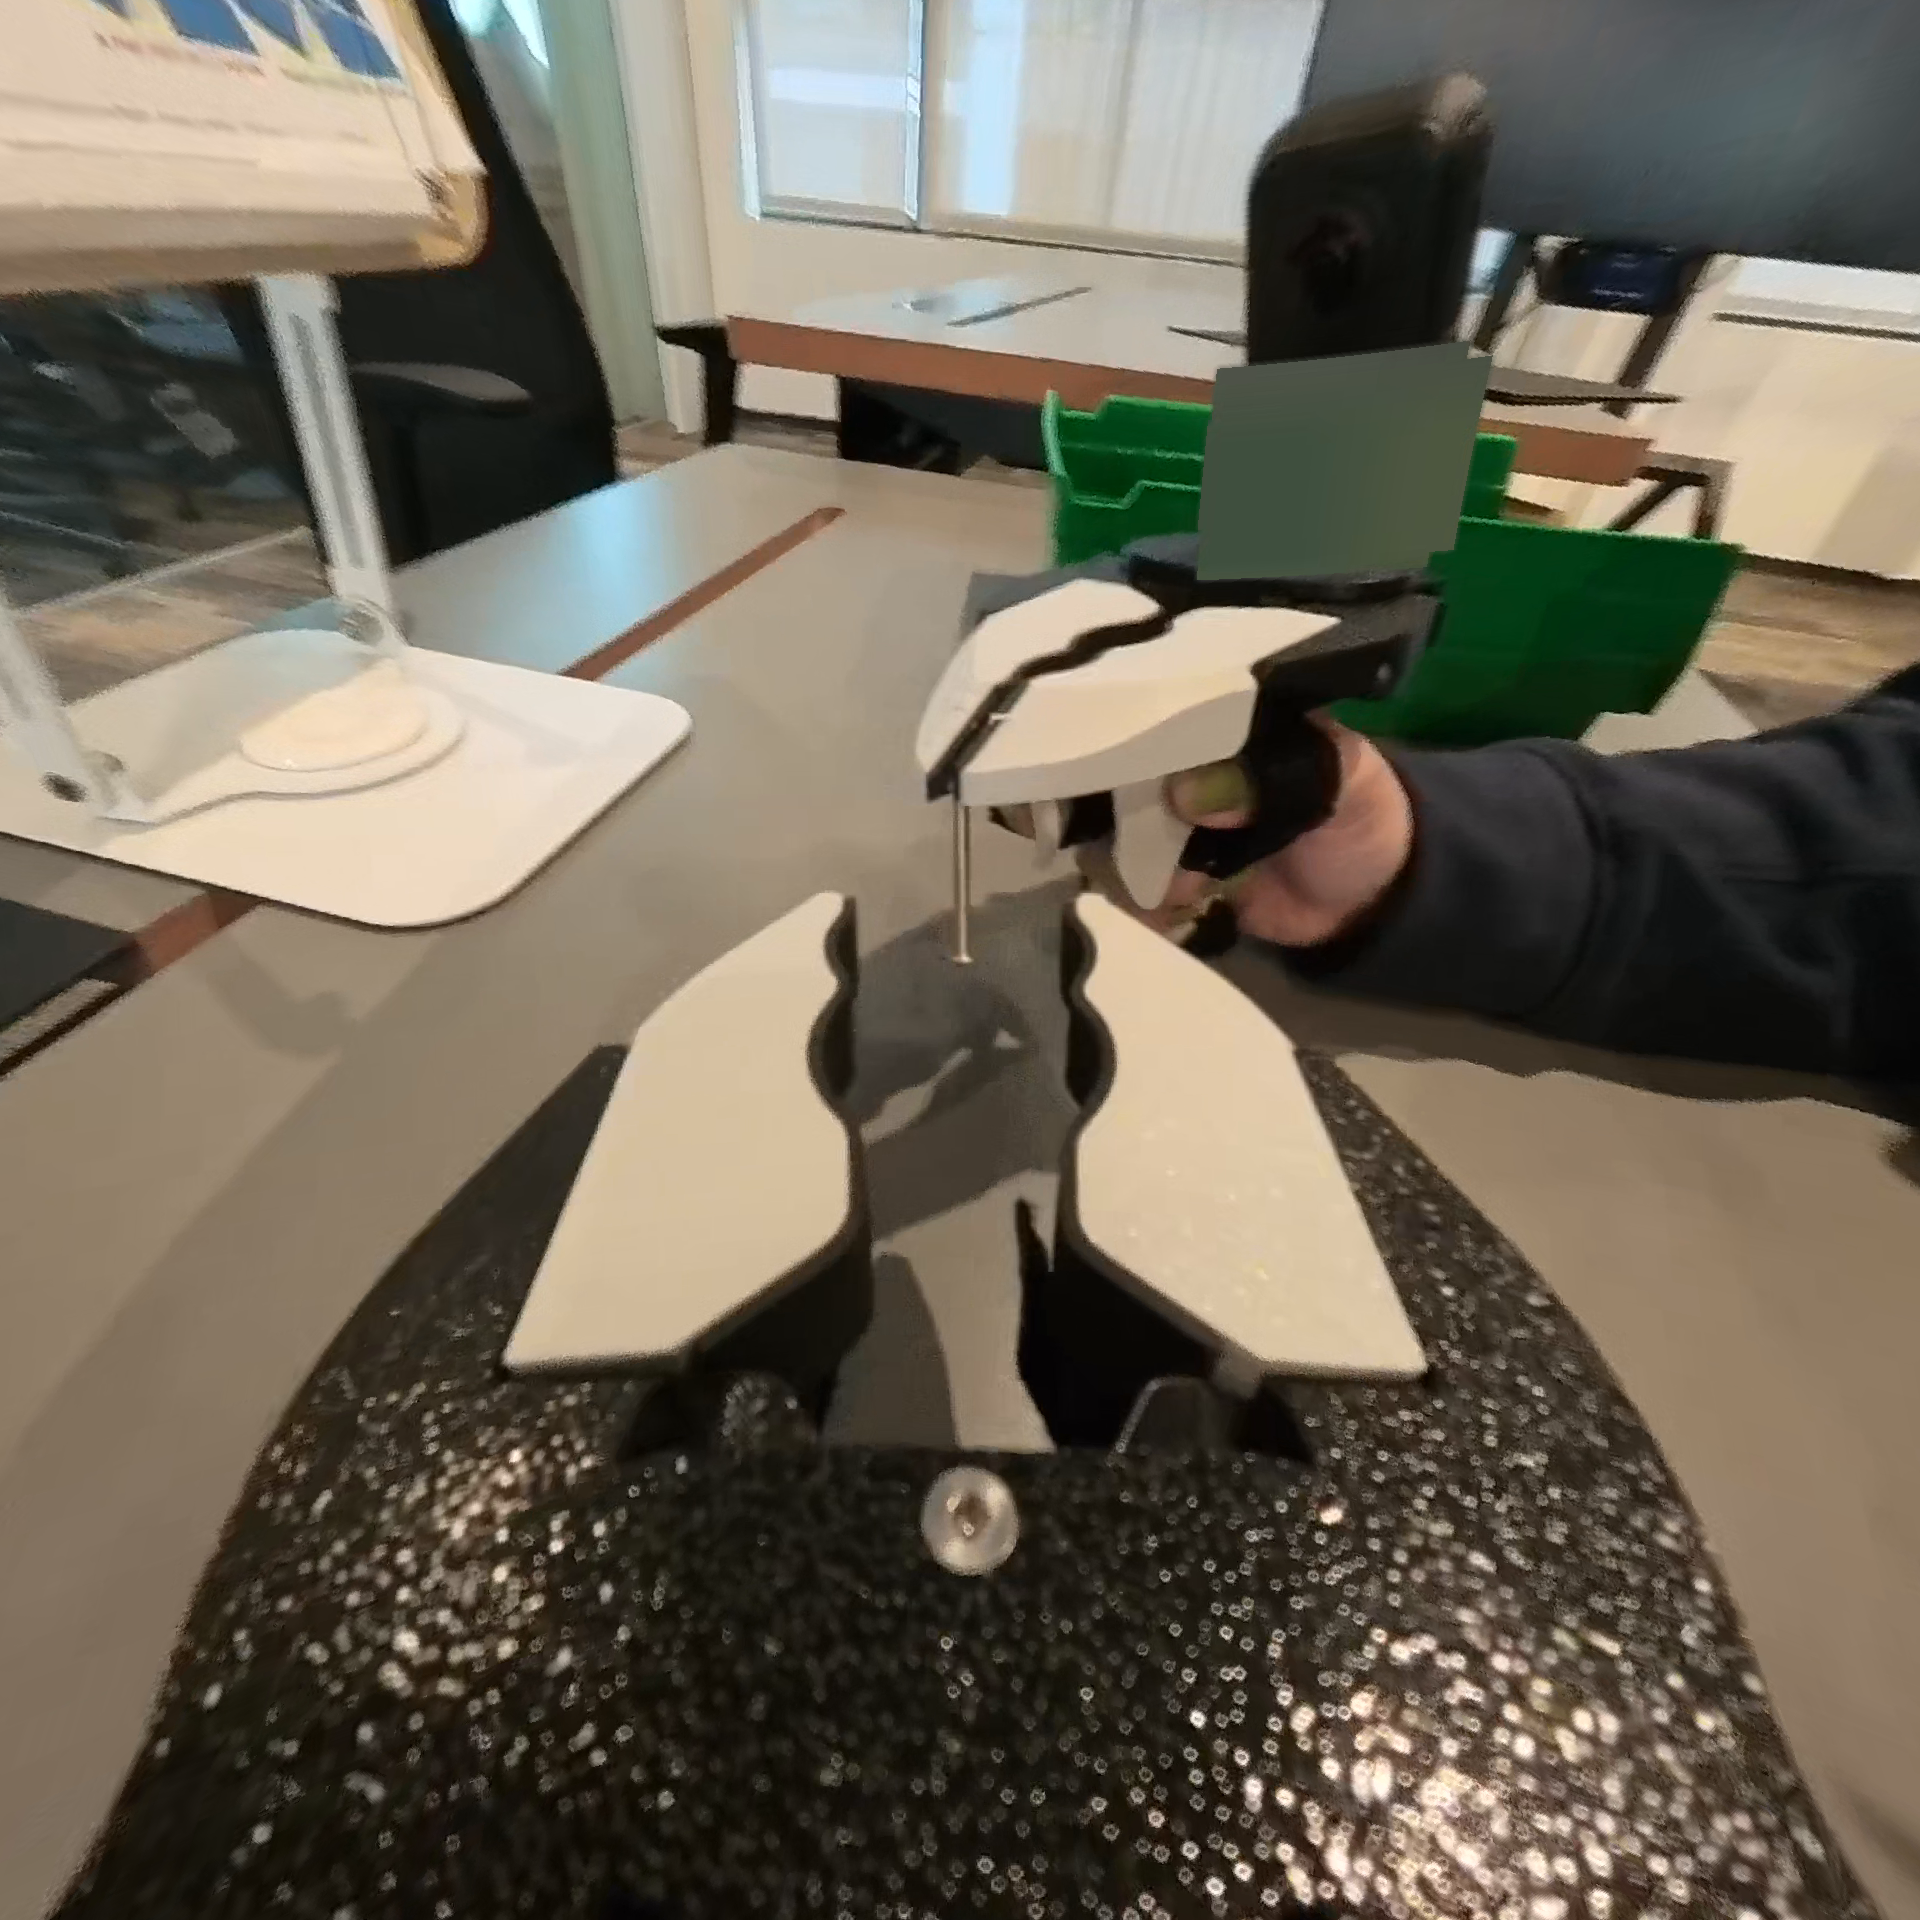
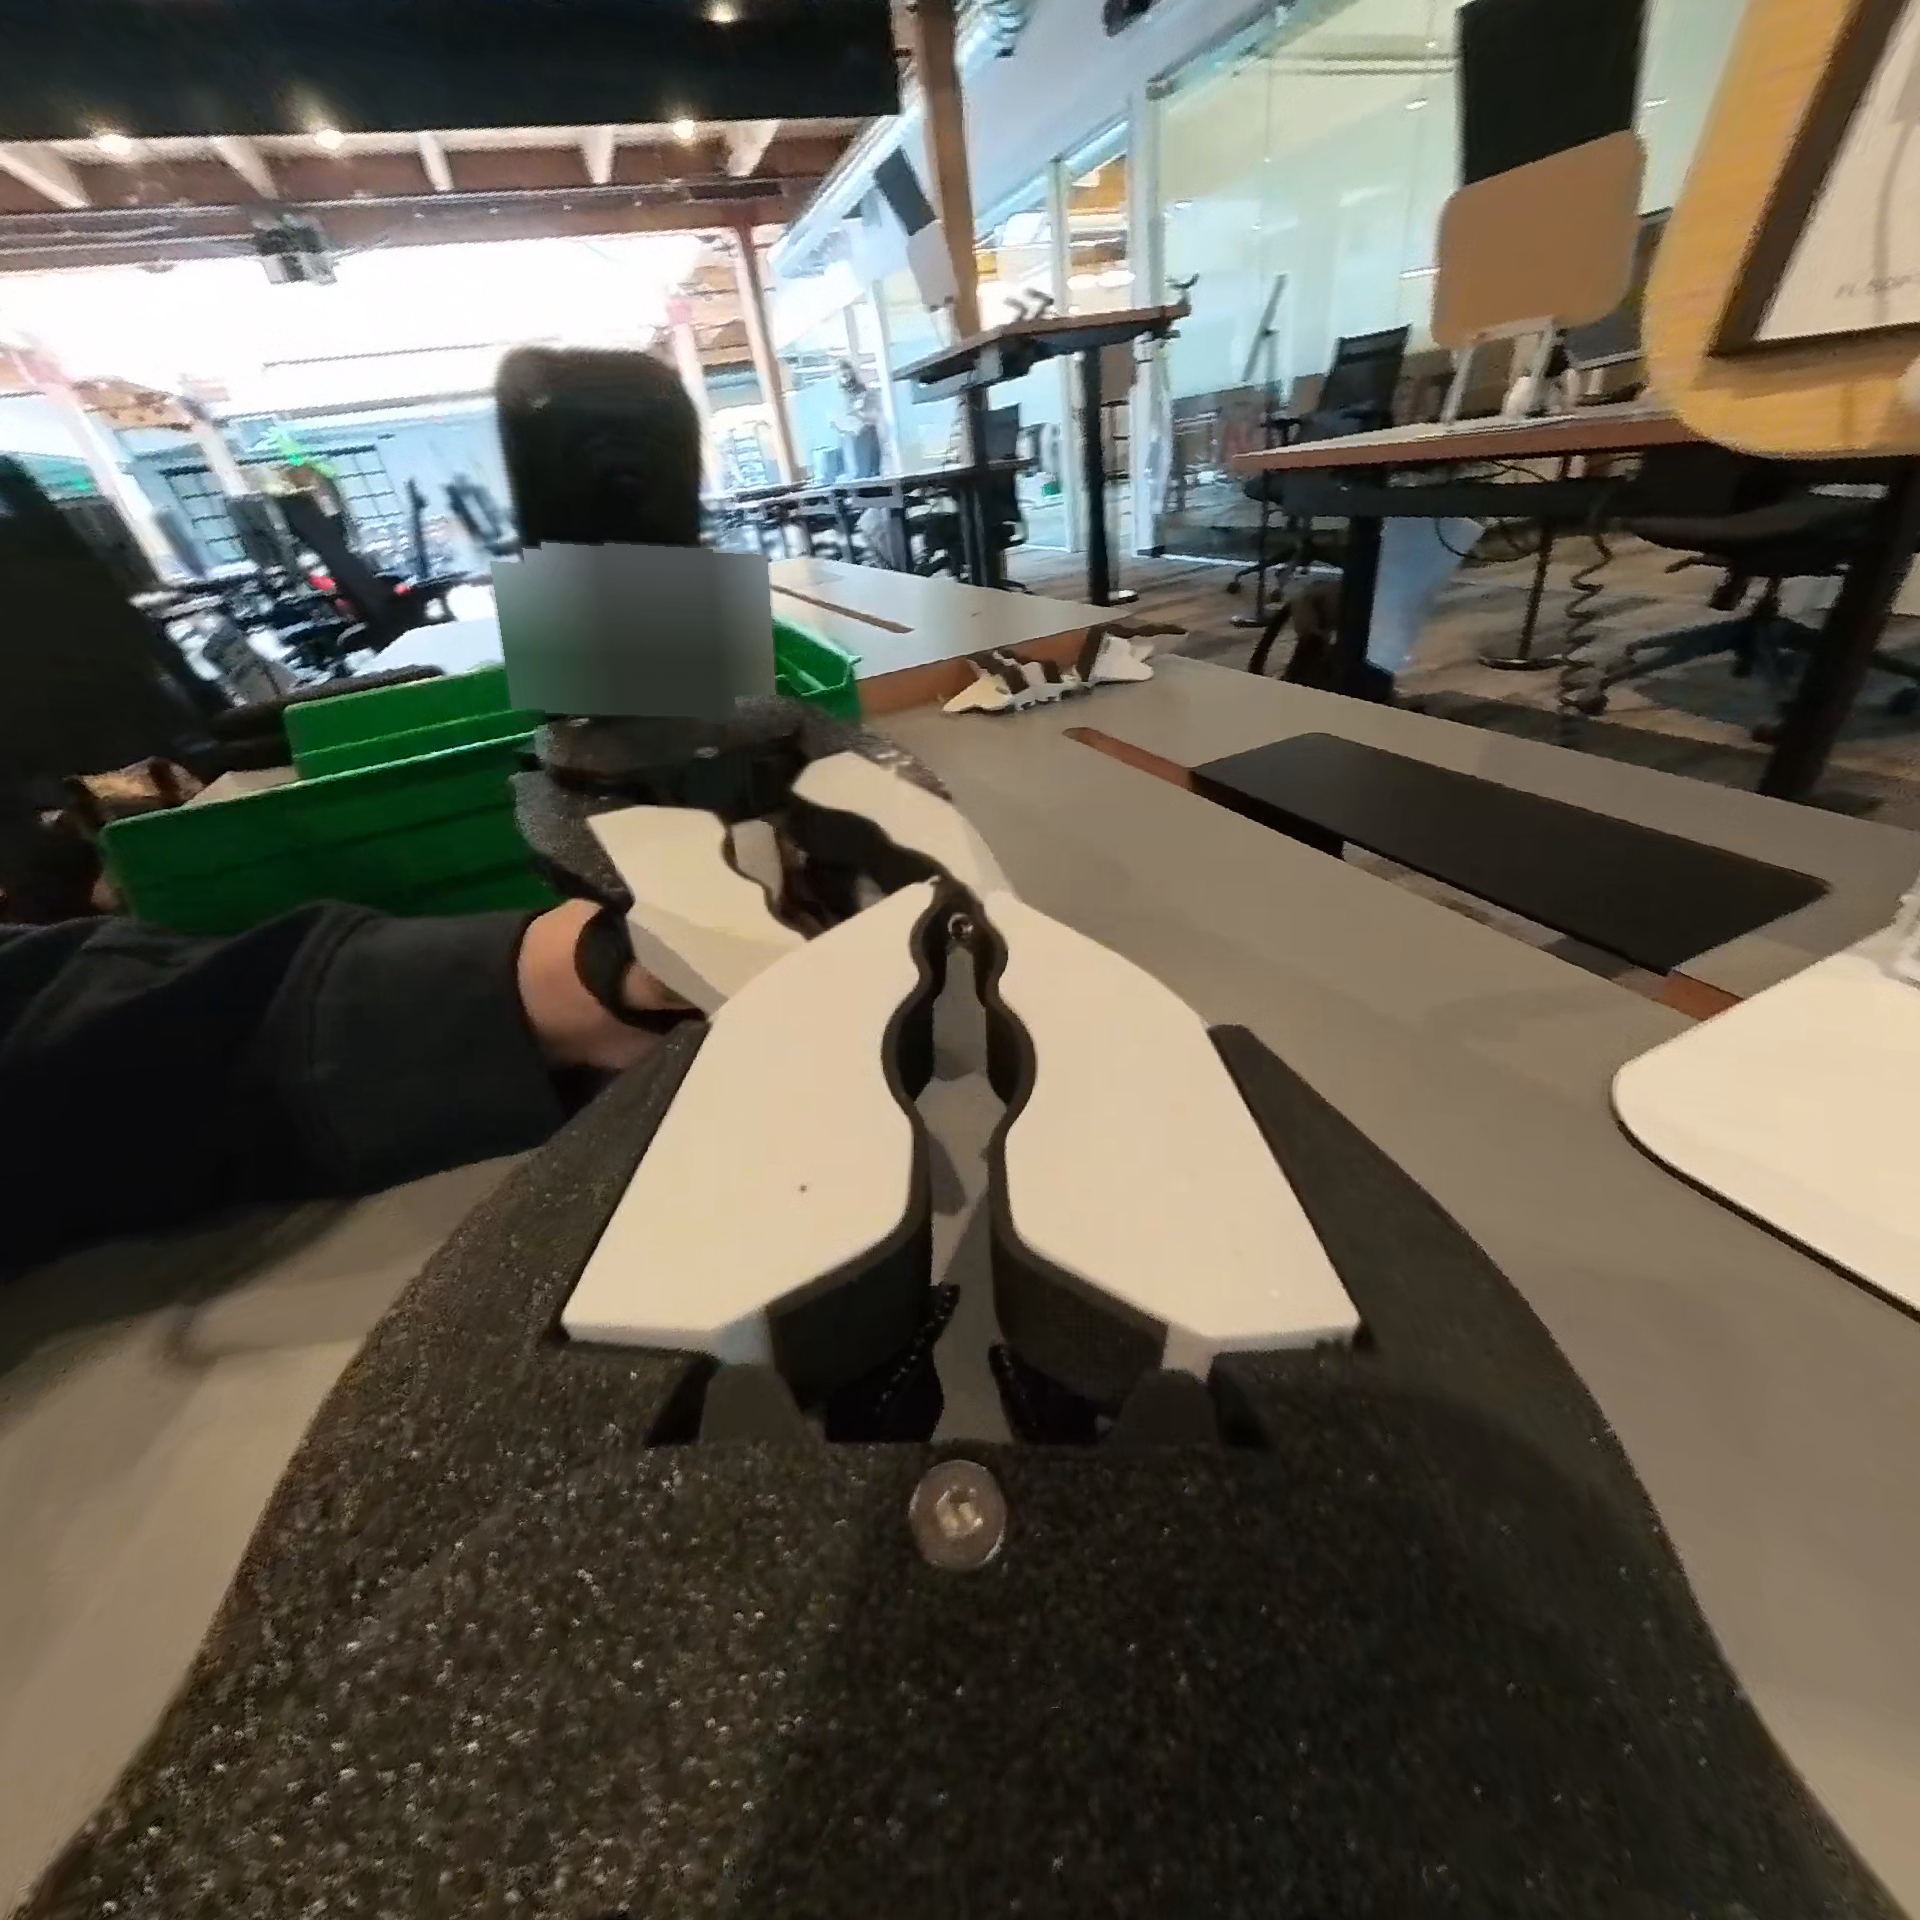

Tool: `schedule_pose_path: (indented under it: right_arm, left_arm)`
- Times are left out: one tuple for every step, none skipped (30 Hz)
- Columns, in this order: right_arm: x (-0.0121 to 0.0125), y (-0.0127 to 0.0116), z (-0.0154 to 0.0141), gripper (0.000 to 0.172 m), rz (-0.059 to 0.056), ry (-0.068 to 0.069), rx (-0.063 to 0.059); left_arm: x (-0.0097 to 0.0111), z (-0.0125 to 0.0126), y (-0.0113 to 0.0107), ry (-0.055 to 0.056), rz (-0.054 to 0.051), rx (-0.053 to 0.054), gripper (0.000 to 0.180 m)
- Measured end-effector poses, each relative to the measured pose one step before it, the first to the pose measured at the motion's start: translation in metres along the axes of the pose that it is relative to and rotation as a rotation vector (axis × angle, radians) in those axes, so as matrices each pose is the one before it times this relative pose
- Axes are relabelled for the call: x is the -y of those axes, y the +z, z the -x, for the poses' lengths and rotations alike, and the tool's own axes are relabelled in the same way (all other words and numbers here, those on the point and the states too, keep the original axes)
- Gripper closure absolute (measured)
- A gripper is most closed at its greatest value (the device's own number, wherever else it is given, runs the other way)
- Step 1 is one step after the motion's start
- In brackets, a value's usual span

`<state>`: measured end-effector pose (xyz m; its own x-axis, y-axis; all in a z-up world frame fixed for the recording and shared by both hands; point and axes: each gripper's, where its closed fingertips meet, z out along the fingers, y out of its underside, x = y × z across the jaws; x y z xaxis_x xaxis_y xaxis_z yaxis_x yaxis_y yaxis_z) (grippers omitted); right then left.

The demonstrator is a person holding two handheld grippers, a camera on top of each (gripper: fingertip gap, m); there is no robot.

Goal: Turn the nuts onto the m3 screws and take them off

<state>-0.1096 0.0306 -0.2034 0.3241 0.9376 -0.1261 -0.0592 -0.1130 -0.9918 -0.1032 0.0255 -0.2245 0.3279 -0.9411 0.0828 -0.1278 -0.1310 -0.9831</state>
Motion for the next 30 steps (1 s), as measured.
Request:
schedule_pose_path:
  right_arm:
    - [-0.00081,0.00020,0.00386,0.168,0.0084,-0.0119,0.0313]
    - [-0.00072,0.00035,0.00356,0.167,0.0069,-0.0113,0.0266]
    - [-0.00130,0.00057,0.00437,0.168,0.0109,-0.0065,0.0333]
    - [-0.00089,0.00050,0.00443,0.168,0.0055,-0.0059,0.0318]
    - [-0.00025,0.00040,0.00336,0.168,0.0007,-0.0041,0.0235]
    - [-0.00023,0.00052,0.00362,0.168,0.0021,-0.0028,0.0252]
    - [-0.00088,0.00045,0.00218,0.168,0.0059,-0.0013,0.0164]
    - [-0.00090,0.00024,0.00108,0.168,0.0061,-0.0031,0.0086]
    - [-0.00006,0.00015,-0.00037,0.168,0.0003,-0.0014,-0.0038]
    - [0.00068,0.00023,-0.00058,0.168,-0.0039,0.0001,-0.0069]
    - [0.00020,0.00088,-0.00217,0.168,-0.0004,-0.0019,-0.0222]
    - [0.00156,0.00144,-0.00215,0.168,-0.0098,-0.0041,-0.0287]
    - [0.00196,0.00217,-0.00120,0.168,-0.0108,0.0042,-0.0266]
    - [0.00148,0.00237,-0.00162,0.168,-0.0083,0.0041,-0.0324]
    - [0.00114,0.00200,-0.00193,0.168,-0.0077,0.0027,-0.0379]
    - [0.00152,0.00199,-0.00142,0.168,-0.0101,0.0051,-0.0379]
    - [0.00164,0.00172,-0.00106,0.168,-0.0107,0.0063,-0.0382]
    - [0.00099,0.00142,-0.00045,0.168,-0.0077,0.0002,-0.0338]
    - [0.00092,0.00085,0.00117,0.168,-0.0103,-0.0082,-0.0204]
    - [0.00200,-0.00003,0.00282,0.167,-0.0189,-0.0280,-0.0023]
    - [0.00300,-0.00122,0.00258,0.167,-0.0258,-0.0496,0.0038]
    - [0.00221,-0.00129,0.00191,0.167,-0.0182,-0.0480,0.0089]
    - [0.00220,-0.00133,0.00260,0.160,-0.0177,-0.0217,0.0260]
    - [0.00265,-0.00182,0.00249,0.156,-0.0191,0.0104,0.0325]
    - [0.00313,-0.00203,0.00120,0.152,-0.0241,0.0189,0.0251]
    - [0.00209,-0.00188,-0.00053,0.150,-0.0168,0.0129,0.0116]
    - [0.00074,-0.00138,-0.00097,0.149,-0.0059,0.0044,0.0052]
    - [-0.00018,-0.00063,0.00130,0.150,0.0011,0.0013,0.0195]
    - [-0.00083,-0.00005,0.00085,0.152,0.0063,0.0048,0.0143]
    - [-0.00143,0.00011,-0.00113,0.154,0.0090,0.0034,-0.0036]
  left_arm:
    - [-0.00104,-0.00201,0.00153,-0.0079,0.0073,-0.0166,0.140]
    - [-0.00085,-0.00243,0.00179,-0.0038,0.0082,-0.0164,0.140]
    - [-0.00093,-0.00239,0.00156,0.0001,0.0090,-0.0140,0.140]
    - [-0.00136,-0.00269,0.00099,0.0018,0.0101,-0.0174,0.142]
    - [-0.00205,-0.00265,0.00124,0.0004,0.0137,-0.0206,0.149]
    - [-0.00291,-0.00463,0.00221,-0.0010,0.0181,-0.0295,0.159]
    - [-0.00321,-0.00549,0.00288,-0.0009,0.0151,-0.0286,0.174]
    - [-0.00148,-0.00216,0.00120,0.0014,0.0033,-0.0082,0.180]
    - [0.00057,0.00120,0.00044,0.0140,-0.0065,0.0201,0.180]
    - [0.00253,0.00162,-0.00128,0.0262,-0.0136,0.0229,0.180]
    - [0.00343,0.00345,-0.00200,0.0219,-0.0130,0.0314,0.180]
    - [0.00324,0.00500,-0.00156,0.0198,-0.0112,0.0399,0.180]
    - [0.00201,0.00333,-0.00141,0.0207,-0.0071,0.0366,0.180]
    - [0.00157,0.00349,-0.00107,0.0181,-0.0056,0.0373,0.180]
    - [0.00132,0.00360,-0.00112,0.0164,-0.0021,0.0387,0.180]
    - [0.00122,0.00348,-0.00092,0.0178,0.0014,0.0374,0.180]
    - [0.00110,0.00296,-0.00067,0.0218,0.0012,0.0354,0.180]
    - [0.00080,0.00231,-0.00060,0.0209,0.0008,0.0284,0.180]
    - [0.00120,0.00075,-0.00063,0.0120,-0.0046,0.0126,0.180]
    - [0.00259,-0.00087,-0.00091,0.0004,-0.0161,-0.0060,0.180]
    - [0.00325,-0.00220,-0.00091,-0.0117,-0.0213,-0.0214,0.180]
    - [0.00257,-0.00241,-0.00047,-0.0192,-0.0179,-0.0251,0.180]
    - [0.00118,-0.00161,-0.00015,-0.0169,-0.0130,-0.0178,0.180]
    - [0.00029,-0.00132,-0.00038,-0.0106,-0.0105,-0.0188,0.180]
    - [0.00095,-0.00168,-0.00082,-0.0124,-0.0153,-0.0237,0.180]
    - [0.00237,-0.00127,-0.00112,-0.0181,-0.0218,-0.0220,0.180]
    - [0.00267,-0.00049,-0.00142,-0.0209,-0.0227,-0.0166,0.180]
    - [0.00183,0.00050,-0.00141,-0.0163,-0.0160,-0.0081,0.180]
    - [0.00062,0.00070,-0.00122,-0.0081,-0.0082,-0.0040,0.180]
    - [-0.00008,0.00090,-0.00097,-0.0040,-0.0026,-0.0004,0.180]
